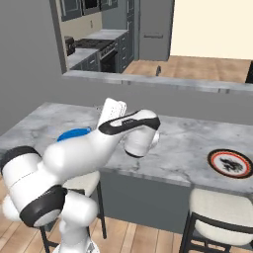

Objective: Retrieve the wine glasses from the counter and place one next to each plate.

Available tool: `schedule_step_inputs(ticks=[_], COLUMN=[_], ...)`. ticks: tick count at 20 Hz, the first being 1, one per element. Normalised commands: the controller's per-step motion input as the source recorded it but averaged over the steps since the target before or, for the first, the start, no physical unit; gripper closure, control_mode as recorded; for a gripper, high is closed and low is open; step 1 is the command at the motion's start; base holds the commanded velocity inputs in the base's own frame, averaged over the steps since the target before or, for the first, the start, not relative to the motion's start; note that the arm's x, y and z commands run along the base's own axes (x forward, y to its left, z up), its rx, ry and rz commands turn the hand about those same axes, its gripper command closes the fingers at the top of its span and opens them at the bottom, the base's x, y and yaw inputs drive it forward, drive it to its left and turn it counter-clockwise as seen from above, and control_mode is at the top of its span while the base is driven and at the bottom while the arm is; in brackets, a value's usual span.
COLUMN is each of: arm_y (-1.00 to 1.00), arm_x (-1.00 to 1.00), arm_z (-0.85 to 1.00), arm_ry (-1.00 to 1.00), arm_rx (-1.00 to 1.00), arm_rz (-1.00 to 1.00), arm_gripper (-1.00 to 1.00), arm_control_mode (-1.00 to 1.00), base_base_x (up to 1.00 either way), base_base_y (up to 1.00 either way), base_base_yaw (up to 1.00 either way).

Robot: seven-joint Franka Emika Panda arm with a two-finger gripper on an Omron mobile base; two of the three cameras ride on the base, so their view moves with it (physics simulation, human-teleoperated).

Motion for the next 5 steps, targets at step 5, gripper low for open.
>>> schedule_step_inputs(ticks=[5], arm_y=[0.06], arm_x=[-0.76], arm_z=[1.00], arm_ry=[-0.20], arm_rx=[0.00], arm_rz=[0.00], arm_gripper=[-1.00], arm_control_mode=[-1.00], base_base_x=[0.00], base_base_y=[0.00], base_base_yaw=[0.00])
